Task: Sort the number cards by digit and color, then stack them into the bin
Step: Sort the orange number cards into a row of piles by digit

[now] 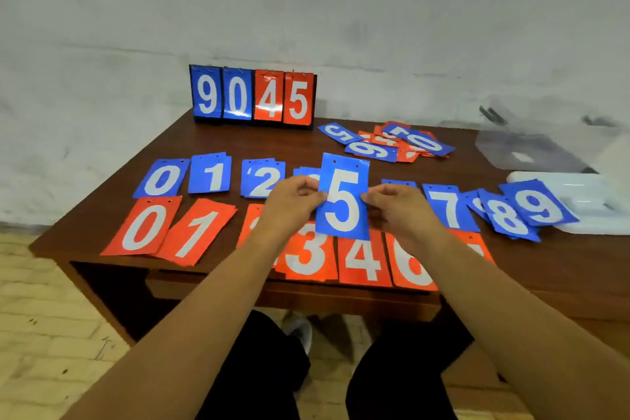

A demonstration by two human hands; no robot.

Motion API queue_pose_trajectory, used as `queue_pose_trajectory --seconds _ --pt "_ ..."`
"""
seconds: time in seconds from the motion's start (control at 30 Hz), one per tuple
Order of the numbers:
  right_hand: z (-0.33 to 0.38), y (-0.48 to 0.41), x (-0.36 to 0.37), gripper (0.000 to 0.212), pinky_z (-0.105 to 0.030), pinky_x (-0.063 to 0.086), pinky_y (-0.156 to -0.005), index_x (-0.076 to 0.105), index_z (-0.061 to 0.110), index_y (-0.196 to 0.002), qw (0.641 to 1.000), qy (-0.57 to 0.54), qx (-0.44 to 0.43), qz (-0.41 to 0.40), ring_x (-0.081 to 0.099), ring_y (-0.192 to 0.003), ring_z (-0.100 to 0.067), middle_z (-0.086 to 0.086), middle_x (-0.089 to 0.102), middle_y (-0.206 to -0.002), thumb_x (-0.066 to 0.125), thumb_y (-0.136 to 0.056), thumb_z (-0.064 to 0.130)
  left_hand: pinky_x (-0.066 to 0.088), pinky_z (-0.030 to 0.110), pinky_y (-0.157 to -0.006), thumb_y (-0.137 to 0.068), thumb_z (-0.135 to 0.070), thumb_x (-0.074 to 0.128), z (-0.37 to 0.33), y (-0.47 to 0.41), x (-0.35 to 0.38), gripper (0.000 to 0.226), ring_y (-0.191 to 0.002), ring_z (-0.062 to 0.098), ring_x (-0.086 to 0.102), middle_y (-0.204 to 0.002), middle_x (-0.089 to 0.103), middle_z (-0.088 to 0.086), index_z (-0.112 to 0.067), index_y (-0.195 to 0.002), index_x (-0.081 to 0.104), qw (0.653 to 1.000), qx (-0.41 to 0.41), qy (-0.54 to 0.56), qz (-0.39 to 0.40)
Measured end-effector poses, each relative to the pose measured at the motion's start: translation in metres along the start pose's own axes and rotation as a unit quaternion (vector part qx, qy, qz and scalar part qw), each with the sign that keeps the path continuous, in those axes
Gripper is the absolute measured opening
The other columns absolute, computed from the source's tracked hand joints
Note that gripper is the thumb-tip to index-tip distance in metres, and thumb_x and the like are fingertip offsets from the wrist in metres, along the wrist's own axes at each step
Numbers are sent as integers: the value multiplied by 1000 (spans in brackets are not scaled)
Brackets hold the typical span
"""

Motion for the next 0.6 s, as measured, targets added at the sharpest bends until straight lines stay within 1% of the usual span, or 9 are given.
queue_pose_trajectory --seconds 0.07,0.17,0.23,0.27,0.3,0.37,0.47,0.53,0.6 --pt "-3 -5 -26 6 -32 56 -61 68 8 -90 1000 0 2 -32 69 -72 -19 -10 72 -85 71 -87 12 60 37 -74 -89 -13 70 -5 -7 28 10 -86 20 69 -97 71 10 -17 -90 61 1000 3 -6 26" --pt "-6 -14 -67 3 -36 58 -64 66 6 -90 997 -19 -4 -79 69 -76 -24 -13 71 -89 68 -88 8 58 31 -70 -91 -16 65 -11 -17 61 3 -77 18 68 -92 72 7 -14 -92 64 996 28 -43 73" --pt "-7 -23 -97 3 -35 56 -61 65 7 -86 991 -21 -9 -130 67 -72 -26 -16 70 -89 67 -89 7 52 25 -70 -91 -20 64 -10 -30 70 5 -82 17 66 -90 72 2 -16 -91 66 985 76 -141 68" --pt "-9 -28 -112 6 -35 56 -62 64 8 -84 988 -19 -12 -155 66 -71 -27 -18 69 -91 66 -89 7 47 22 -70 -90 -21 63 -8 -36 70 6 -85 15 63 -92 70 2 -16 -92 67 970 100 -213 60" --pt "-10 -33 -124 8 -36 56 -64 64 9 -81 984 -19 -12 -176 66 -73 -29 -20 69 -94 66 -88 6 45 23 -73 -90 -21 63 -4 -43 71 7 -89 16 60 -95 66 3 -17 -94 67 951 121 -281 51" --pt "-13 -43 -140 11 -36 56 -63 63 11 -79 979 -15 -6 -205 67 -81 -32 -22 69 -97 66 -89 7 46 31 -82 -90 -25 63 7 -57 72 11 -99 22 56 -104 58 8 -21 -100 68 913 146 -378 47" --pt "-16 -54 -144 11 -33 54 -58 62 12 -80 977 0 10 -214 67 -85 -30 -17 68 -96 66 -90 10 47 39 -92 -95 -38 56 19 -70 80 29 -111 29 52 -117 52 11 -26 -120 65 863 147 -479 65" --pt "-18 -62 -138 9 -37 58 -65 63 12 -82 978 13 10 -206 68 -87 -29 -16 69 -97 66 -90 11 43 43 -98 -96 -48 52 24 -76 85 37 -118 30 48 -121 52 11 -29 -125 63 832 136 -530 88" --pt "-18 -70 -132 7 -41 59 -75 65 11 -84 980 25 4 -198 68 -90 -28 -14 70 -98 65 -91 13 37 46 -105 -94 -53 52 26 -80 89 39 -119 29 47 -122 51 9 -30 -124 62 815 133 -555 101"
Point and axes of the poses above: each hand's wrist, its own y-axis away from the middle knuckle, its own x-axis out of the palm, z = x × y, the point moved 4 cm from there along -y, towards the middle knuckle
